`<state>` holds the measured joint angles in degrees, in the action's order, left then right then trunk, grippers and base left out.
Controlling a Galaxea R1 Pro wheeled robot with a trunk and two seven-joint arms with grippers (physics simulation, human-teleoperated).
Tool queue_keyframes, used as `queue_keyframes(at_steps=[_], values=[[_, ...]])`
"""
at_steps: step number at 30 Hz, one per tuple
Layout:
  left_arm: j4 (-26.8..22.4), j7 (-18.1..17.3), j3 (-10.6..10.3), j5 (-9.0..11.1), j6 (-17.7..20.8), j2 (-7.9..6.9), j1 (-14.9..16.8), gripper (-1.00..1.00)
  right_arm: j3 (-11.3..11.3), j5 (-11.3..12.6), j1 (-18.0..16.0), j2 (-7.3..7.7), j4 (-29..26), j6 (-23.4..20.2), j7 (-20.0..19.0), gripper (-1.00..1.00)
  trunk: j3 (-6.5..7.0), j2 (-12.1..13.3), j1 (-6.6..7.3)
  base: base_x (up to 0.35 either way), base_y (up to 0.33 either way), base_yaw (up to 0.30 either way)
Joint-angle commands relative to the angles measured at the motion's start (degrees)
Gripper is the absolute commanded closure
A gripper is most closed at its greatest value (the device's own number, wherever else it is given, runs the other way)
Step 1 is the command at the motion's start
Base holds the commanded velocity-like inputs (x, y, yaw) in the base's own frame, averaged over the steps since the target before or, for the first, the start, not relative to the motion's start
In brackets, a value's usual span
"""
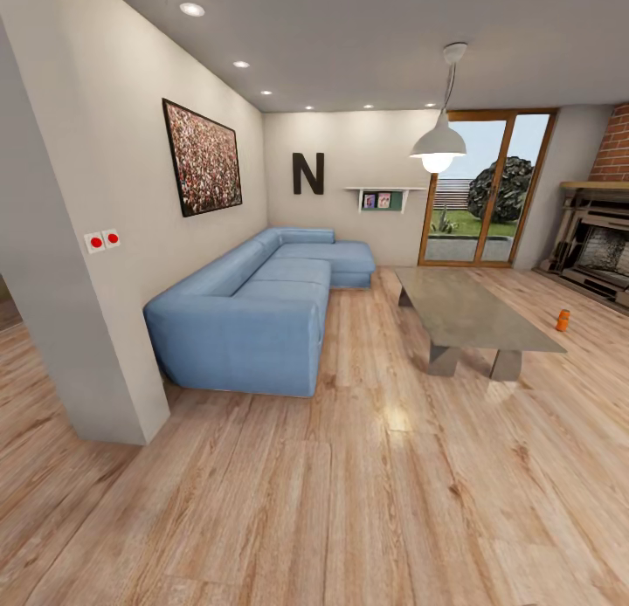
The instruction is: Put the three can of soda from the living room inside the tash can in the kitchen.
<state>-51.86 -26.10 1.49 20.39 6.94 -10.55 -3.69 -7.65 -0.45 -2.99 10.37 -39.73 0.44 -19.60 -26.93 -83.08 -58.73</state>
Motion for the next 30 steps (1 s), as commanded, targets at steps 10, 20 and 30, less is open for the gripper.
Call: queue_keyframes(at_steps=[10, 20, 30], values=[[0.0, 0.0, 0.0, 0.0, 0.0, 0.0, 0.0, -1.0, 0.0, 0.0, 0.0, 0.0, 0.1, -0.2, -0.2, -1.0, 0.0, 0.0, 0.0, 0.0, 0.0, -0.083], [0.0, 0.0, 0.0, 0.0, 0.0, 0.0, 0.0, -1.0, 0.0, 0.0, 0.0, 0.0, 0.1, -0.3, -0.3, -1.0, 0.0, 0.0, 0.0, 0.0, 0.0, -0.254], [0.0, 0.0, 0.0, 0.0, 0.0, 0.0, 0.0, -1.0, 0.0, 0.0, 0.0, 0.0, 0.1, -0.3, -0.4, -1.0, 0.0, 0.0, 0.0, 0.0, 0.0, -0.268]])
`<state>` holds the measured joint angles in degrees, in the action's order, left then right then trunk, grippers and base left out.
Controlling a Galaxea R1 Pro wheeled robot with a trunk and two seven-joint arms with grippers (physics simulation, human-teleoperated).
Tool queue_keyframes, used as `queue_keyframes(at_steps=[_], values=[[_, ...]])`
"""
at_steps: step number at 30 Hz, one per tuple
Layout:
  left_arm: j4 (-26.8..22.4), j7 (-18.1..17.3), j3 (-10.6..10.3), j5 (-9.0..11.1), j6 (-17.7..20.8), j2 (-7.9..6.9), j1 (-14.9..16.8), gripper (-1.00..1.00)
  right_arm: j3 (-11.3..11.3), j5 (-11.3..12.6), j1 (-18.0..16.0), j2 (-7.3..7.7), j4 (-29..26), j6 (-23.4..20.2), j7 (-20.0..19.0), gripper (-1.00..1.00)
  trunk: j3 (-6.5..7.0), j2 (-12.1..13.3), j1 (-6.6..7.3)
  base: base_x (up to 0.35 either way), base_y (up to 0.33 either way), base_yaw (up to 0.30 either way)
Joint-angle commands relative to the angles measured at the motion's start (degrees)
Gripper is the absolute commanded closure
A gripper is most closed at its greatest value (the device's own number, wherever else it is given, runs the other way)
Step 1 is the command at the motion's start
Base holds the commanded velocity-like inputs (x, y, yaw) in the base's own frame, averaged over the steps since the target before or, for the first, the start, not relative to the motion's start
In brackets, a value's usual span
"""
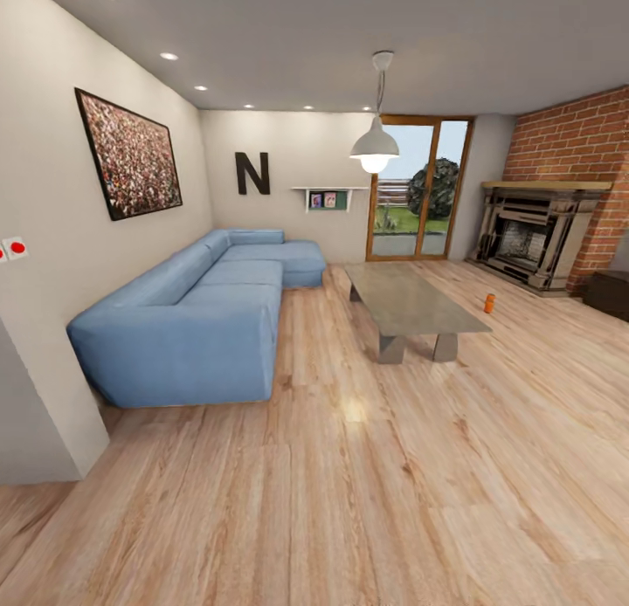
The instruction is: Put the three can of soda from the living room inside the tash can in the kitchen.
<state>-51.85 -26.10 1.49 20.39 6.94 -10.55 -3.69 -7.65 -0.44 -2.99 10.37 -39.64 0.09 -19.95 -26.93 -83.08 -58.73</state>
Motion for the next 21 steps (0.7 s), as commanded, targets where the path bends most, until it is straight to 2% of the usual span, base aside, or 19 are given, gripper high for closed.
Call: queue_keyframes(at_steps=[1, 21], values=[[0.0, 0.0, 0.0, 0.0, 0.0, 0.0, 0.0, -1.0, 0.0, 0.0, 0.0, 0.0, 0.0, 0.0, 0.0, -1.0, 0.0, 0.0, 0.0, 0.0, 0.0, -0.27], [0.0, 0.0, 0.0, 0.0, 0.0, 0.0, 0.0, -1.0, 0.0, -0.1, 0.0, 0.0, 0.0, 0.0, 0.0, -1.0, 0.0, 0.0, 0.0, 0.0, 0.0, -0.27]])
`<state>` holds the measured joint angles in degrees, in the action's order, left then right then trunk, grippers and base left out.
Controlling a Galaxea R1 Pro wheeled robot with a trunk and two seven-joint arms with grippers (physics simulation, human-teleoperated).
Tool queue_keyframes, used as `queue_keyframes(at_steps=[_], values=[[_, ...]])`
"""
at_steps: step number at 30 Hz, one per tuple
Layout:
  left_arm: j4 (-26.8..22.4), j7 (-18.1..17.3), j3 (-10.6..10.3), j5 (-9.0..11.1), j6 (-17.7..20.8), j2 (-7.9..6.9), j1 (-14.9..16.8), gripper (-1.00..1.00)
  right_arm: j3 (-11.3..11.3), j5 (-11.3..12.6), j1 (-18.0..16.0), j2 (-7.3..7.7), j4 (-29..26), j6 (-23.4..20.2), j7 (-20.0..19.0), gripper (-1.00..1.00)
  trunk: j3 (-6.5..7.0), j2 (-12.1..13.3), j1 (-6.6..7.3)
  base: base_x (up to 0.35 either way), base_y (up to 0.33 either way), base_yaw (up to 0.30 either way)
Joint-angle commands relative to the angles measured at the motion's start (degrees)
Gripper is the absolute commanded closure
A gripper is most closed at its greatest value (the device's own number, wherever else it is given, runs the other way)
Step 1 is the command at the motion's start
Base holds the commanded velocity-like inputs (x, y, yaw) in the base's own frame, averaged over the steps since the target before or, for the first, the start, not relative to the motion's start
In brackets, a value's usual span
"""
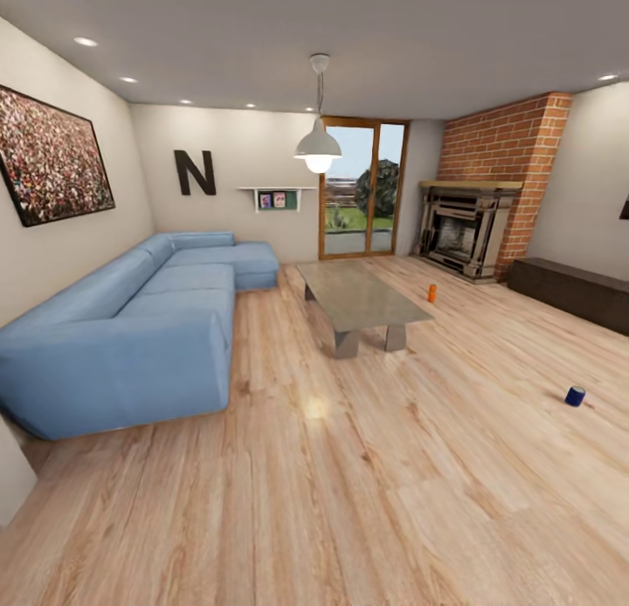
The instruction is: Put the three can of soda from the living room inside the tash can in the kitchen.
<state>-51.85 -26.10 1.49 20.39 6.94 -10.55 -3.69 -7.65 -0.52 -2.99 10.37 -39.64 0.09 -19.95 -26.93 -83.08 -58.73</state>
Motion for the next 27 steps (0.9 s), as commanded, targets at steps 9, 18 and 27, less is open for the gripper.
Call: queue_keyframes(at_steps=[9, 18, 27], values=[[0.0, 0.0, 0.0, 0.0, 0.0, 0.0, 0.0, -1.0, 0.0, 0.0, 0.0, 0.0, 0.0, 0.0, 0.0, -1.0, 0.0, 0.0, 0.0, 0.0, 0.0, -0.27], [0.0, 0.0, 0.0, 0.0, 0.0, 0.0, 0.0, -1.0, 0.1, 0.0, 0.0, 0.0, 0.0, 0.0, 0.0, -1.0, 0.0, 0.0, 0.0, 0.0, 0.0, -0.27], [0.0, 0.0, 0.0, 0.0, 0.1, 0.0, 0.0, -1.0, 0.1, 0.0, 0.0, 0.0, 0.0, 0.0, 0.0, -1.0, 0.0, 0.0, 0.0, 0.115, -0.006, -0.27]])
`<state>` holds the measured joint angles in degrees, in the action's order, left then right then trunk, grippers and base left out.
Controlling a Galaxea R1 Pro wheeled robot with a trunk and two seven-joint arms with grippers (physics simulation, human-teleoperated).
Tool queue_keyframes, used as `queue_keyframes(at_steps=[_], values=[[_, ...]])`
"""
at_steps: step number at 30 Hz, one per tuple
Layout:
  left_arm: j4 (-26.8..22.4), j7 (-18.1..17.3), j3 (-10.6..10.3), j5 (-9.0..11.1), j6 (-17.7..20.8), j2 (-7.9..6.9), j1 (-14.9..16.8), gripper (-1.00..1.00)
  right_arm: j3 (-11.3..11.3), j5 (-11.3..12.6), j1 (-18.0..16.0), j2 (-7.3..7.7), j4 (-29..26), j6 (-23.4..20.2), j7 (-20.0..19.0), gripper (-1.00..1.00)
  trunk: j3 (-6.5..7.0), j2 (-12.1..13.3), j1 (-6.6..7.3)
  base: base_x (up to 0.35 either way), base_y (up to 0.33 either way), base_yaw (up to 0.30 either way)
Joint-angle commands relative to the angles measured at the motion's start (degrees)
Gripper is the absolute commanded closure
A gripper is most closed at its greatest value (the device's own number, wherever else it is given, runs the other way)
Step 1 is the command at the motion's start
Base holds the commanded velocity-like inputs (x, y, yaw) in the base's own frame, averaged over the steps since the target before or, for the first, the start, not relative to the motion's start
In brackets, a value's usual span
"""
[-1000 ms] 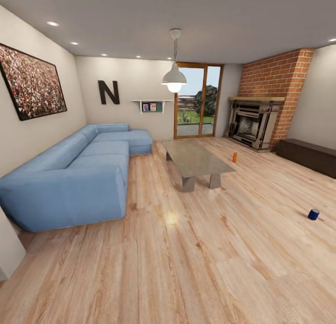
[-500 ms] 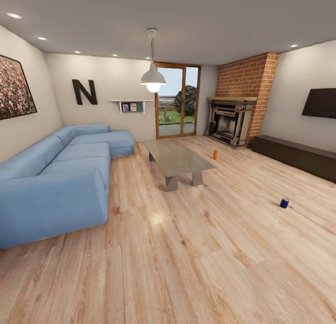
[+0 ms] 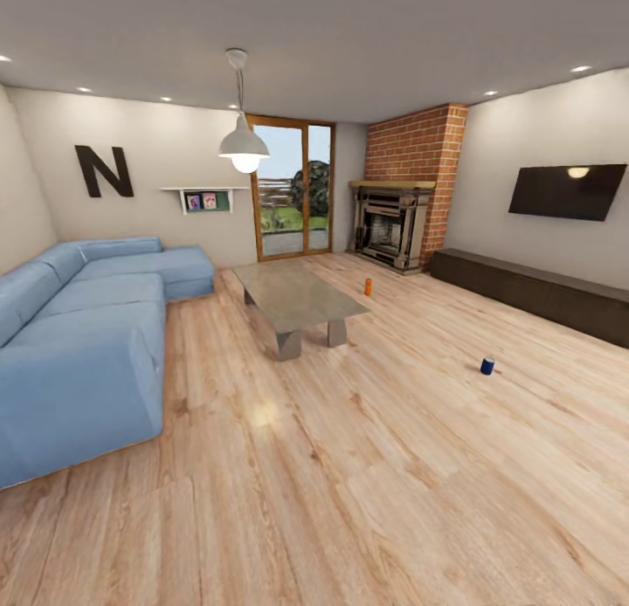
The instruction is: Put the three can of soda from the living room inside the tash can in the kitchen.
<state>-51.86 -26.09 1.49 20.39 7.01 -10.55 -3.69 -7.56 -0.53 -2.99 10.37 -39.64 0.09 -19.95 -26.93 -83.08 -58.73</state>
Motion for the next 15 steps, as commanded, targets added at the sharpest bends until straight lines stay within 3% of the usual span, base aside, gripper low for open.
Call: queue_keyframes(at_steps=[1, 8, 15], values=[[0.0, 0.0, 0.0, 0.0, 0.0, 0.0, 0.0, -1.0, 0.0, 0.0, 0.0, 0.0, 0.0, 0.0, 0.0, -1.0, 0.0, 0.0, 0.0, 0.298, -0.052, -0.27], [0.0, 0.1, 0.0, 0.0, 0.0, 0.0, 0.0, -1.0, 0.0, 0.0, 0.0, 0.0, 0.0, 0.0, 0.0, -1.0, 0.0, 0.0, 0.0, 0.32, -0.112, -0.27], [0.0, 0.1, 0.0, 0.0, 0.0, 0.0, 0.0, -1.0, 0.0, 0.0, 0.0, 0.0, 0.0, 0.0, 0.0, -1.0, 0.0, 0.0, 0.0, 0.31, -0.227, -0.27]])
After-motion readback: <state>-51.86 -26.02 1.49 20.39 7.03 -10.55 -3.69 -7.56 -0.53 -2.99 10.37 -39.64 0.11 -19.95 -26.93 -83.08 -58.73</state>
